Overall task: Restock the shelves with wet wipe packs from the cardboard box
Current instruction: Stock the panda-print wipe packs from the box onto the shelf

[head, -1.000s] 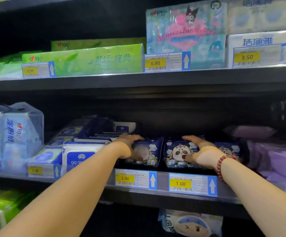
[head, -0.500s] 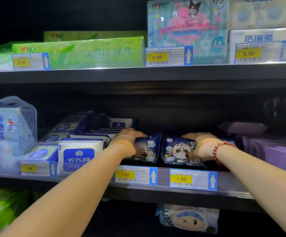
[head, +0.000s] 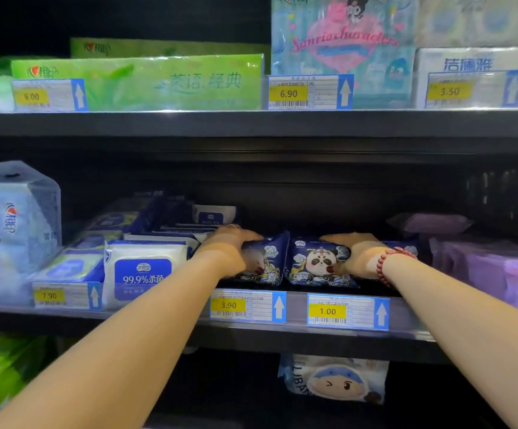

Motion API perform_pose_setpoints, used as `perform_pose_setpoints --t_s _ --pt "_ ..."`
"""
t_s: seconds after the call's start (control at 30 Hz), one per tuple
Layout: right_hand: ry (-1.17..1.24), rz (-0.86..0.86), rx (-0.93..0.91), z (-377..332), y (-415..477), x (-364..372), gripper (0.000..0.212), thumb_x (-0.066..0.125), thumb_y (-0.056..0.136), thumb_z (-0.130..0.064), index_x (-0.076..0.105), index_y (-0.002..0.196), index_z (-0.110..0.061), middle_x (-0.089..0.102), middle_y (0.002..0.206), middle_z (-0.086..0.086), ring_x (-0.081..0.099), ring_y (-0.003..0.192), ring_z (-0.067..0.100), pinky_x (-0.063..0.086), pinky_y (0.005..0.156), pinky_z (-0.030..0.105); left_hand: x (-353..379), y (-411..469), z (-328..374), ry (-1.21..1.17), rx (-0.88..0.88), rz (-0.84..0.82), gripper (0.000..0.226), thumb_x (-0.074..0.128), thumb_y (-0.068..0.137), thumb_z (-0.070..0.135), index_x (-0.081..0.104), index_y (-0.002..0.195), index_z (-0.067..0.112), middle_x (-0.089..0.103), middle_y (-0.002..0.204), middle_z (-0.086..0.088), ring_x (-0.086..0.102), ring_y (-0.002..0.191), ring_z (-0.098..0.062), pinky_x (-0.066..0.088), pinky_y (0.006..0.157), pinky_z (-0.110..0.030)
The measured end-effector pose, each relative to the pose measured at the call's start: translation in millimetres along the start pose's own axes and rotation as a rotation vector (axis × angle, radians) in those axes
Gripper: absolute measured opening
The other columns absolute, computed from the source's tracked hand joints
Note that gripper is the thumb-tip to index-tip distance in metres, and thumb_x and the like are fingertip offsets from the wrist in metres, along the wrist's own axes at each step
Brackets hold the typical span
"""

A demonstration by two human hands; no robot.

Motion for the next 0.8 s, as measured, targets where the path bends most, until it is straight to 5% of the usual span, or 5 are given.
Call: perform_pose_setpoints --t_s 0.17,0.43,0.8 --pt "-0.045 0.051 0.047 -5 -25 -29 0.077 0.067 0.083 -0.042 0.025 0.147 -0.034 0.038 0.145 0.011 0.046 0.126 0.029 0.044 0.102 0.035 -17 -16 13 0.107 0.048 -0.066 0.063 0.066 0.086 0.034 0.040 0.143 0.032 0.042 0.142 -0.007 0.045 0.126 -0.027 0.043 0.103 -0.036" --pt "-0.043 0.399 -0.148 -44 -120 -77 0.057 0.063 0.083 -0.037 0.045 0.135 -0.025 0.049 0.127 0.009 0.046 0.118 0.030 0.044 0.096 0.041 -63 -97 44 0.151 0.106 0.305 0.041 0.059 0.089 0.037 0.054 0.129 0.026 0.054 0.122 -0.003 0.048 0.117 -0.024 0.049 0.088 -0.042" --pt "0.028 0.534 -0.338 -86 -268 7 0.051 0.068 0.081 -0.032 0.054 0.127 -0.016 0.058 0.115 0.004 0.052 0.107 0.027 0.044 0.085 0.040 -37 -258 57 0.114 0.251 0.486 0.033 0.067 0.084 0.027 0.066 0.113 0.011 0.064 0.111 -0.009 0.055 0.107 -0.033 0.048 0.067 -0.039"
Point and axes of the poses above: each hand's wrist, its own y-axis towards the middle knuckle, its own x-axis out of the palm, z = x × y, the point moved 8 cm from there along y, towards the middle knuckle
